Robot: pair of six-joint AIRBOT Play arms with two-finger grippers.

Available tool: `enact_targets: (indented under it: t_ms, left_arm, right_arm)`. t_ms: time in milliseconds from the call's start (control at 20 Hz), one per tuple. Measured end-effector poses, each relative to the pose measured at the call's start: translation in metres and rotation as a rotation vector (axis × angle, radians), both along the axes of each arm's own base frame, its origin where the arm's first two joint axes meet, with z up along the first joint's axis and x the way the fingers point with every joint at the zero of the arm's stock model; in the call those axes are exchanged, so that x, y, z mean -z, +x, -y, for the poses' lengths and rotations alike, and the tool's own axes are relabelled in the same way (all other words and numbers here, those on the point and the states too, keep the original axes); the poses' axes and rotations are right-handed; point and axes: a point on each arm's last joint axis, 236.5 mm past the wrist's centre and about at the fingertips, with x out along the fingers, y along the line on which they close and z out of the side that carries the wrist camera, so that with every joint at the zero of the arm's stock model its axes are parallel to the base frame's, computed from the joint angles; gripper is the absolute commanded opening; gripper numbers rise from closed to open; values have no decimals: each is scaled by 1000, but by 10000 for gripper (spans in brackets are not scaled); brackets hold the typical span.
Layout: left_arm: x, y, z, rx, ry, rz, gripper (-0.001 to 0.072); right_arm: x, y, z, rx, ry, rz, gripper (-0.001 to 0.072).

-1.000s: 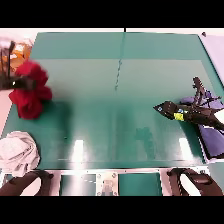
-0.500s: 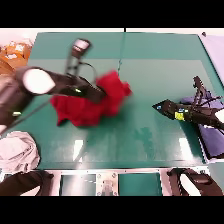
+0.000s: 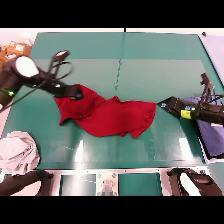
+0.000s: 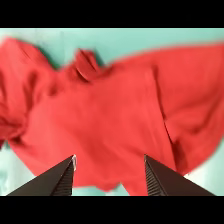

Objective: Fold the shirts.

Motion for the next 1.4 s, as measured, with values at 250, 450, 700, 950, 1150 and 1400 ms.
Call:
enact_targets:
  t_ms: [250, 450, 700, 950, 1150, 1400]
  left_arm:
    - [77, -31, -99, -259, 45, -212, 695]
    - [115, -40, -100, -319, -45, -261, 695]
    - [136, -28, -73, -348, -228, -291, 57]
    - [119, -13, -51, -289, -357, -238, 30]
    - [108, -12, -43, -245, -392, -233, 30]
    - [103, -13, -40, -226, -410, -234, 29]
  right_arm:
    - [62, -7, -3, 6, 39, -147, 494]
    - [90, 14, -13, -21, 116, -199, 494]
    - [111, 49, -31, -98, 160, -229, 494]
    - [123, 81, -56, -180, 157, -225, 494]
    - [139, 102, -62, -186, 158, -239, 494]
    - [155, 99, -78, -250, 167, -269, 168]
